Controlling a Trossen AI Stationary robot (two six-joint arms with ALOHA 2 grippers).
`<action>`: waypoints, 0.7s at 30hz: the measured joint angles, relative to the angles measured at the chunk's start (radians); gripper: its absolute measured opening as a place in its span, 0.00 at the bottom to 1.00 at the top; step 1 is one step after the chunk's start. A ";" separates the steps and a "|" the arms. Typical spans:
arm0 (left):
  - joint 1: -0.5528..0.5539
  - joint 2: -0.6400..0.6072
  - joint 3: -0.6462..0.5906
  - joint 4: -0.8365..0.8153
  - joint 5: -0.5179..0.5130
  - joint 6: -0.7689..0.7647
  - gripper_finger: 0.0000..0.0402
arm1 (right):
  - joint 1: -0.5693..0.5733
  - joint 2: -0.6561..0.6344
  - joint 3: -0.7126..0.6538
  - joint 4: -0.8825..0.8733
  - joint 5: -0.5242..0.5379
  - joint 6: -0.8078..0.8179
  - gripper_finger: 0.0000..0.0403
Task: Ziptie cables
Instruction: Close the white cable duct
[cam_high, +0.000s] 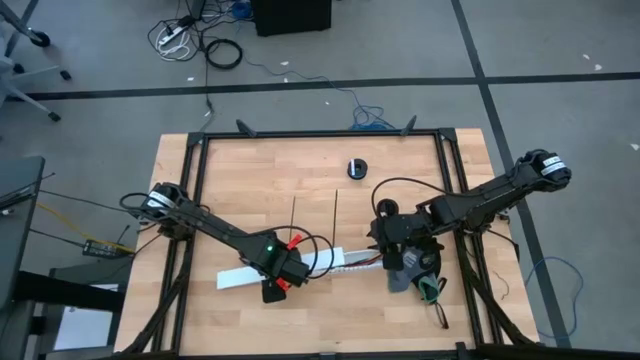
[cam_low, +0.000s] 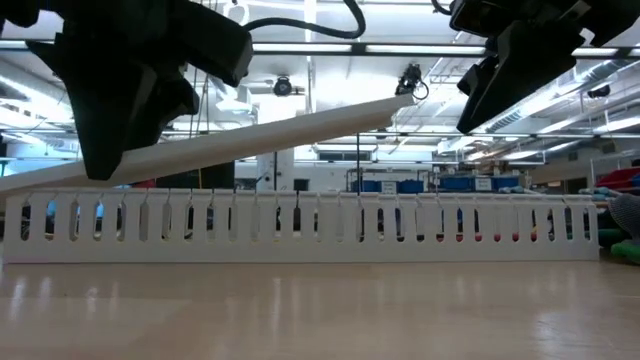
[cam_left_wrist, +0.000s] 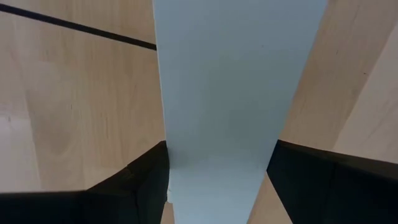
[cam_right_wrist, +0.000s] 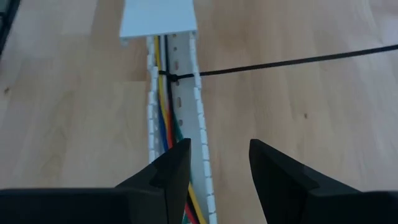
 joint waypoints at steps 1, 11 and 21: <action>0.000 0.001 0.000 -0.005 -0.002 0.005 0.57 | 0.000 0.000 0.000 0.001 -0.009 -0.003 0.39; -0.002 0.003 0.016 -0.088 -0.016 0.026 0.57 | -0.009 0.000 0.000 0.002 -0.017 -0.021 0.39; -0.002 0.018 0.017 -0.059 -0.014 0.058 0.57 | -0.018 0.000 0.000 0.002 -0.017 -0.021 0.39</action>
